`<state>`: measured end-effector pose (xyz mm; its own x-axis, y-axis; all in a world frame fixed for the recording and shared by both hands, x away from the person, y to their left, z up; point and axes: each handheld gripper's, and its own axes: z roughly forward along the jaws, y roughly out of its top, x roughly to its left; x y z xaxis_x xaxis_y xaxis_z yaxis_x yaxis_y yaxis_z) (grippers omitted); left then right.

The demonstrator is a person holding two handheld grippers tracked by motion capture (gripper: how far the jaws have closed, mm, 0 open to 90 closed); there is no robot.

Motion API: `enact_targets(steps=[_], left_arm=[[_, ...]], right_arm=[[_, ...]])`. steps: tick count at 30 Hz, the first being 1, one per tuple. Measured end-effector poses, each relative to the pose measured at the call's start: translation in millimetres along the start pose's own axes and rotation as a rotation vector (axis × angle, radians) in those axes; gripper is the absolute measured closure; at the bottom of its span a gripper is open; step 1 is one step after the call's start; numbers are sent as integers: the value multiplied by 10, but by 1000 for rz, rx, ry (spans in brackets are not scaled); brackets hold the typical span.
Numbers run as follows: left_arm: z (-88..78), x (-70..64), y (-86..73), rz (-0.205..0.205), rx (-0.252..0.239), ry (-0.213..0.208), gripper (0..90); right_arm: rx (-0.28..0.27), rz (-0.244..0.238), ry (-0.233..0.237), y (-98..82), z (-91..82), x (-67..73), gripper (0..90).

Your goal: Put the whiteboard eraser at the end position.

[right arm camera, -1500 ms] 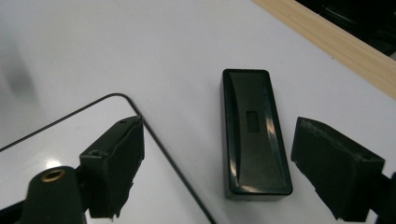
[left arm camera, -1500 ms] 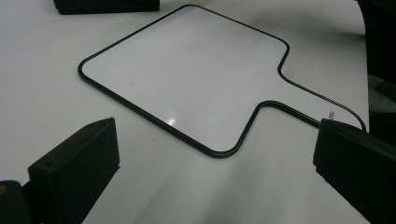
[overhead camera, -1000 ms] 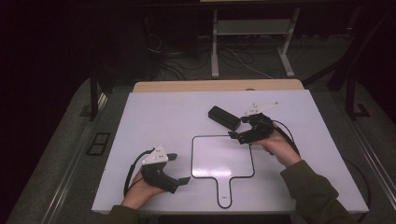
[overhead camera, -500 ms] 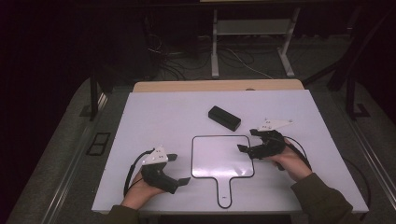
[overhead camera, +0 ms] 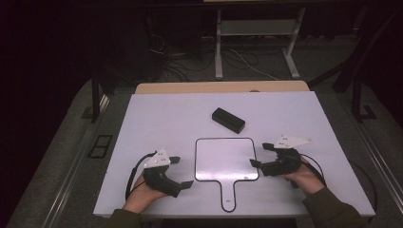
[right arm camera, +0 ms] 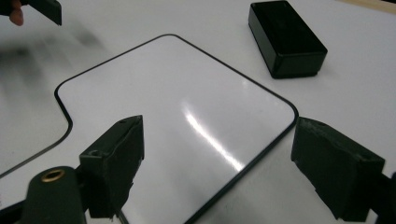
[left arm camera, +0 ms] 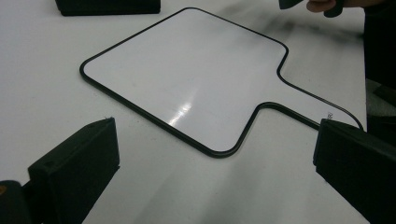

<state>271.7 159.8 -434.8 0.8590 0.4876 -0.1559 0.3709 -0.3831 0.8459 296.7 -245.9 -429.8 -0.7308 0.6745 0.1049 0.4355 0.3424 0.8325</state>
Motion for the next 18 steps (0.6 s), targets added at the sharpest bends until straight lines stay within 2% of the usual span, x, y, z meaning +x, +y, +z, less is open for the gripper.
enact_targets(steps=[6, 10, 18], left_arm=[[-4, 0, 4, 3, 0, 3, 0], [-2, -2, 3, 3, 2, 2, 0], [-8, 2, 0, 4, 6, 5, 0]], right_arm=[[2, 24, 7, -132, -101, 3, 158], [7, 18, 8, -209, -166, 0, 158], [0, 41, 4, -308, -290, -31, 158]])
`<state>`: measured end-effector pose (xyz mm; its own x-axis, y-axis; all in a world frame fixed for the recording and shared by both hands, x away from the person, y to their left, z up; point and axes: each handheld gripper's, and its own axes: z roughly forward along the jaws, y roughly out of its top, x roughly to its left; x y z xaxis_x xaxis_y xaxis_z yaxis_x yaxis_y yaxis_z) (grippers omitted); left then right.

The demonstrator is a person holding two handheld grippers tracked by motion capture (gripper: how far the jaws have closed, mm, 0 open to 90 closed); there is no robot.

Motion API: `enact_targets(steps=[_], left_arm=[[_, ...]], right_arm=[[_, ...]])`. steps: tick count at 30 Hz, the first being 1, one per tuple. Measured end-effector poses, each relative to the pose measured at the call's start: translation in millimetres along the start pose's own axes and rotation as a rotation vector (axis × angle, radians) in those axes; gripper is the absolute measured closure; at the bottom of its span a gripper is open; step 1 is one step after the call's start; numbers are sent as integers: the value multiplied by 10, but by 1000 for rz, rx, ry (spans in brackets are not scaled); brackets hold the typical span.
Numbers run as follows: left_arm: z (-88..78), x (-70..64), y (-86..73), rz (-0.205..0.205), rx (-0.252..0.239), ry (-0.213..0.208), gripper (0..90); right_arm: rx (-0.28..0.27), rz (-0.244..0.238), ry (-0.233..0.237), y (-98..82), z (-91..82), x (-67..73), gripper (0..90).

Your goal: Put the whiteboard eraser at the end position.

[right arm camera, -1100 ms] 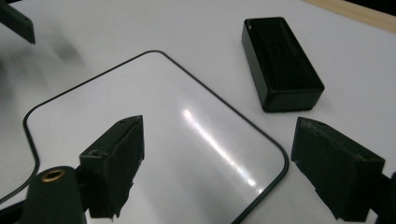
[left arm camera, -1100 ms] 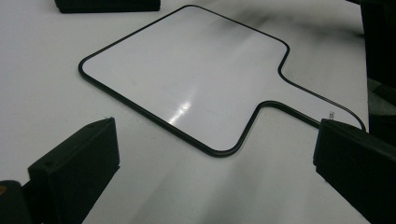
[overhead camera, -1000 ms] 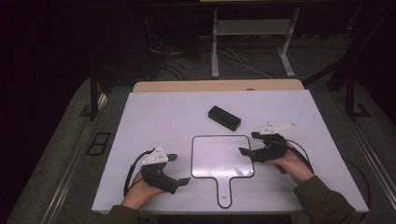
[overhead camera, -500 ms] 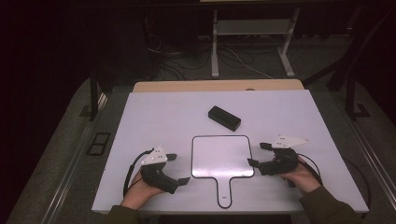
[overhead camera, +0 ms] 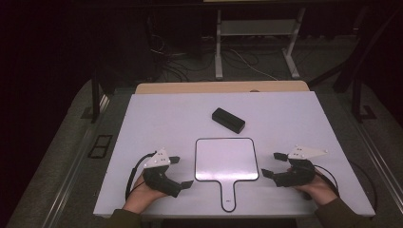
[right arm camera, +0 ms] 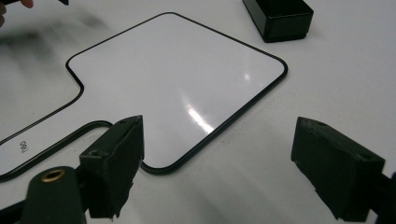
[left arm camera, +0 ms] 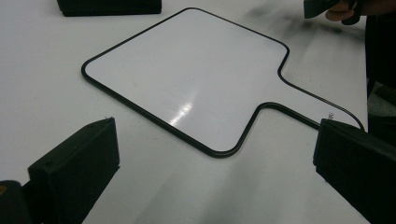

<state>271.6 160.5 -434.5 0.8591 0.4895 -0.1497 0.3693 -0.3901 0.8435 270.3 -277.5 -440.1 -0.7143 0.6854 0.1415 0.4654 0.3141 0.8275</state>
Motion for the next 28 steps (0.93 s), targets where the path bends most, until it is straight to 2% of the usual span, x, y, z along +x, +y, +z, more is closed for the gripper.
enact_targets(steps=[7, 28], left_arm=[[-2, 2, -5, -4, 1, 3, 0], [3, 7, -12, -3, 13, 4, 0]], right_arm=[[-3, 18, -6, -67, -80, -31, 158], [10, 4, -29, -156, -166, -45, 158]])
